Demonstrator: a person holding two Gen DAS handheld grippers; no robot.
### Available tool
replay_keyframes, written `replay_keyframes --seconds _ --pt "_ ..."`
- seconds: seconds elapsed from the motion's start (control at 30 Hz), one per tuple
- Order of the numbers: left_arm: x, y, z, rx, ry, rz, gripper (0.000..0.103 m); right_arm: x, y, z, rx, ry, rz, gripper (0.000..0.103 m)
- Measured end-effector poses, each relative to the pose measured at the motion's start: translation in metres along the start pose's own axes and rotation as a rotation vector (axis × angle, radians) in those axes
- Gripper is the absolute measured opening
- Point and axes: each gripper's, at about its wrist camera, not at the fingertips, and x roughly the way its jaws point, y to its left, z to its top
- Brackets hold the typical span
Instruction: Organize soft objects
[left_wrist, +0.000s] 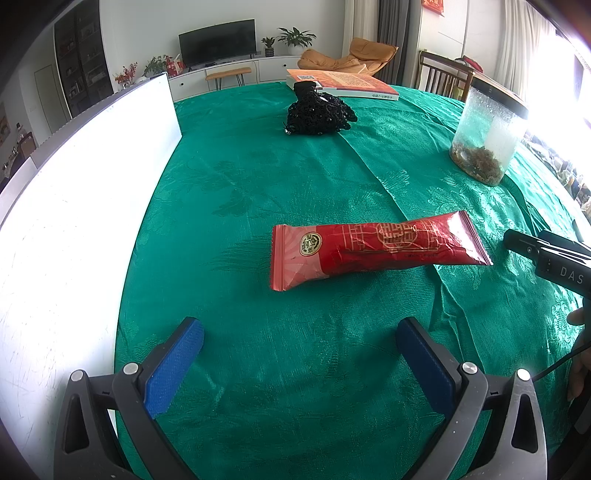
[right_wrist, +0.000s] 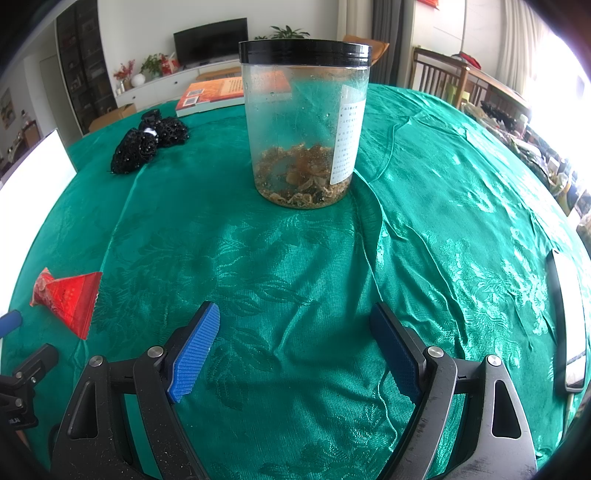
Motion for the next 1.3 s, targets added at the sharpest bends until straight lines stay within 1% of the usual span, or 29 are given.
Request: replay_keyframes --seconds 1.0,1.03,1.07,1.13,1.17,1.2,1.23,1.3 --pt "0.000 0.000 0.000 0.000 0.000 0.000 0.103 -0.001 -0.001 0.000 0.005 0.001 0.008 0.086" --pt "0.000 0.000 0.000 0.000 -0.001 -0.001 0.103 -0.002 -0.001 0.001 0.016 0.000 0.035 0.086" --pt "0.000 0.000 0.000 0.000 -0.001 -0.001 0.103 -0.006 -0.004 0.003 0.034 -0.010 0.099 0.086" --pt "0.000 0.000 0.000 0.000 -0.001 -0.001 0.103 -0.019 -0.003 0.010 0.046 -0.066 0.264 0.086" --pt "0.000 0.000 0.000 0.000 0.000 -0.001 0.103 -0.027 0.003 0.014 0.008 -0.099 0.341 0.086" --pt "0.000 0.000 0.000 0.001 0.001 -0.003 0.103 -0.033 0.013 0.020 -0.061 -0.113 0.412 0.086" --pt "-0.001 0.001 -0.001 0.001 0.003 -0.005 0.103 -0.037 0.027 0.025 -0.147 -0.101 0.470 0.086" --pt "-0.004 0.003 -0.003 -0.012 0.016 0.006 0.103 -0.035 0.058 0.036 -0.314 -0.025 0.561 0.085"
